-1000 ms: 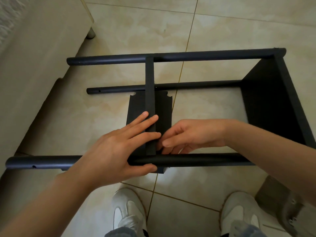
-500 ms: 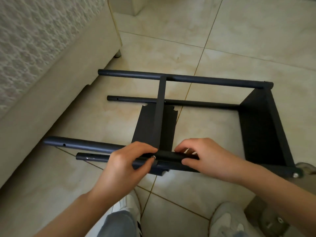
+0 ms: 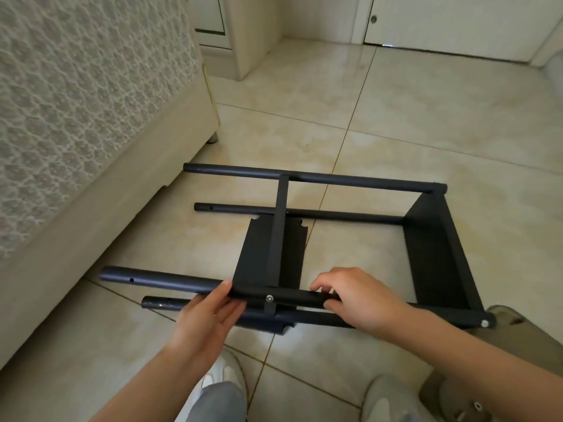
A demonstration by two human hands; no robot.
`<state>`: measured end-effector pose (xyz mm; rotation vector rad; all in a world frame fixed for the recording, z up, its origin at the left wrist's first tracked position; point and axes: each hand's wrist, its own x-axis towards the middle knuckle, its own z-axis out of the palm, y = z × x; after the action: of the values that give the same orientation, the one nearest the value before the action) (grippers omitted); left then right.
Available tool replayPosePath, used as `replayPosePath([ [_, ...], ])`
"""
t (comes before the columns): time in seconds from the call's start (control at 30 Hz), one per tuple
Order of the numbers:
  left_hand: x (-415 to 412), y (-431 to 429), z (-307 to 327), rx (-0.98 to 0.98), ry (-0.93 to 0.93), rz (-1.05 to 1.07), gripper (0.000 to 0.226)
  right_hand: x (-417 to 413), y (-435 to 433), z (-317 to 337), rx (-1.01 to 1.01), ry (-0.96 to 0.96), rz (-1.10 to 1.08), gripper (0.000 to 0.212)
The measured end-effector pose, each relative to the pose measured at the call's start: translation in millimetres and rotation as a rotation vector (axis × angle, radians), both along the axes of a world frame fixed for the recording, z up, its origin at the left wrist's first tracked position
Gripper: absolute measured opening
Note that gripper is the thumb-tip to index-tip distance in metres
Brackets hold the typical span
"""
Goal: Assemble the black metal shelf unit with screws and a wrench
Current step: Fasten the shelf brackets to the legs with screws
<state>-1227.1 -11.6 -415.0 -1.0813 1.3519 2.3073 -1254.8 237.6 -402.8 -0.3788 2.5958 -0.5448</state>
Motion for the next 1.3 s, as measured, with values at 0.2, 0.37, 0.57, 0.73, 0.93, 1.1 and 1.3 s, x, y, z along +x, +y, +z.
replayPosePath([
  [0.2,-1.1,5.0,3.7,0.012,0.057,0.04,0.029,-5.4,2.2,3.2,-0.013,-0.008,0.004,0.022],
  [0.37,-11.0,7.4,20.6,-0.018,0.163,0.024,0.031,-10.4,6.9,18.2,-0.056,0.007,-0.013,0.019],
  [0.57,-33.7,11.3,48.7,-0.022,0.277,-0.053,0.024,-15.8,13.3,46.3,-0.119,0.066,-0.091,0.018],
  [0.73,-55.0,27.3,80.0,-0.009,0.415,-0.1,0.032,-20.9,26.7,79.4,-0.158,0.111,-0.186,0.014],
  [0.93,-73.3,37.4,114.2,-0.038,0.509,-0.157,0.037,-21.4,34.6,103.3,-0.142,0.167,-0.22,0.015],
  [1.1,-80.3,44.5,135.3,-0.107,0.578,-0.216,0.039,-24.4,43.2,115.2,-0.19,0.134,-0.226,0.029],
  [1.3,-86.8,55.2,163.5,-0.183,0.635,-0.282,0.029,-23.3,50.4,121.7,-0.25,0.137,-0.261,0.023],
])
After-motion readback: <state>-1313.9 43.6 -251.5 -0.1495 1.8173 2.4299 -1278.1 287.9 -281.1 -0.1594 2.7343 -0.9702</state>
